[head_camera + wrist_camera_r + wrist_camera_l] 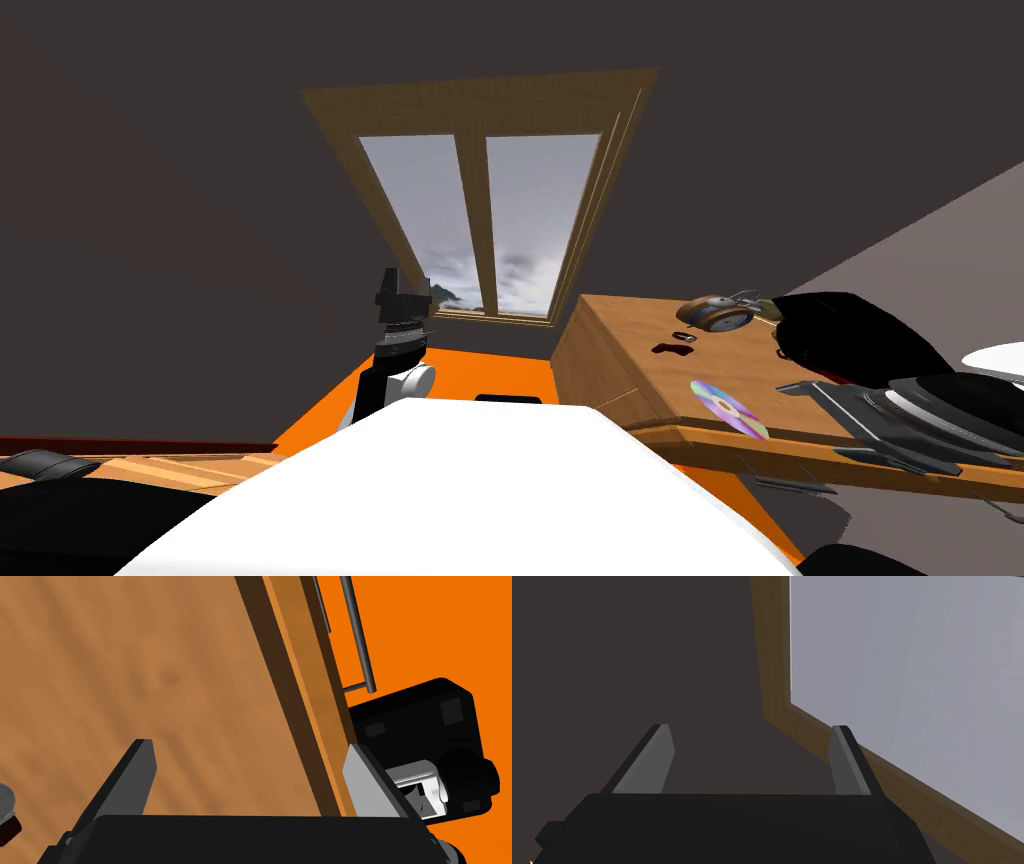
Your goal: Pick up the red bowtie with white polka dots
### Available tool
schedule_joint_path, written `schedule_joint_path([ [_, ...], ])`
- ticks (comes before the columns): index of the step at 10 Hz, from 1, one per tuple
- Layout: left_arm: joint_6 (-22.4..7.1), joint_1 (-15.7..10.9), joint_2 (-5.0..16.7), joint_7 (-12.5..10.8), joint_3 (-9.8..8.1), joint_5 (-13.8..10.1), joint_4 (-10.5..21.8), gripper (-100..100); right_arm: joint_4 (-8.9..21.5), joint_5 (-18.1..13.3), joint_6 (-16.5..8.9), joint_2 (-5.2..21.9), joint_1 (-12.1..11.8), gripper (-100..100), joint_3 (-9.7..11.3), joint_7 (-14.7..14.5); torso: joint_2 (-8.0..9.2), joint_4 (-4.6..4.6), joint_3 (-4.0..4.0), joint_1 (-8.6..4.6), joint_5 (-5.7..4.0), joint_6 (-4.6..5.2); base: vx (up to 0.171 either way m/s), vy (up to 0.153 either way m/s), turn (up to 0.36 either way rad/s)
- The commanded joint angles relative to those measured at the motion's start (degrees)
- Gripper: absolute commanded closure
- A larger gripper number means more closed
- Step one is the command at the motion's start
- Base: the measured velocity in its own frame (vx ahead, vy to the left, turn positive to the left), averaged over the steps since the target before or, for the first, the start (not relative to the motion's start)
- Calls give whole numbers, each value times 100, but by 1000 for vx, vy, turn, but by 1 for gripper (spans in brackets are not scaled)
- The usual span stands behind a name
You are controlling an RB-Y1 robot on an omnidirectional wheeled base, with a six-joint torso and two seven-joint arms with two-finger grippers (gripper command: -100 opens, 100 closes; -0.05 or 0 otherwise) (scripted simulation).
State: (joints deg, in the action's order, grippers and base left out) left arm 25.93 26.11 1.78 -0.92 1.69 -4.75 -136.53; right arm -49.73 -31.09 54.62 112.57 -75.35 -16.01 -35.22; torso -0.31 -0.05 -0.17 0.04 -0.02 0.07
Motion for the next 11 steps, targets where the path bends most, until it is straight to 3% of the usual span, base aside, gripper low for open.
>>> schedule_joint_path([
  [1,0,0,0,0,0,0,0,0,101,-179,161,281,-46,-100,-130,-88,0,0,0,0,0,0,29,22,343],
  [2,0,0,0,0,0,0,0,0,133,-209,238,475,-103,-100,-172,-150,-7,-2,-5,5,1,-1,34,36,343],
  [5,0,1,0,0,-1,0,-1,0,133,-209,238,475,-103,-100,-172,-150,6,3,5,4,1,16,16,15,20],
  [9,0,1,0,0,0,0,-1,0,81,-280,505,974,-277,-100,-250,-318,7,4,5,16,4,15,7,54,179],
  [11,0,0,-1,0,0,0,0,0,38,-331,494,959,-221,-100,-225,-283,16,5,10,44,10,9,-15,85,102],
])
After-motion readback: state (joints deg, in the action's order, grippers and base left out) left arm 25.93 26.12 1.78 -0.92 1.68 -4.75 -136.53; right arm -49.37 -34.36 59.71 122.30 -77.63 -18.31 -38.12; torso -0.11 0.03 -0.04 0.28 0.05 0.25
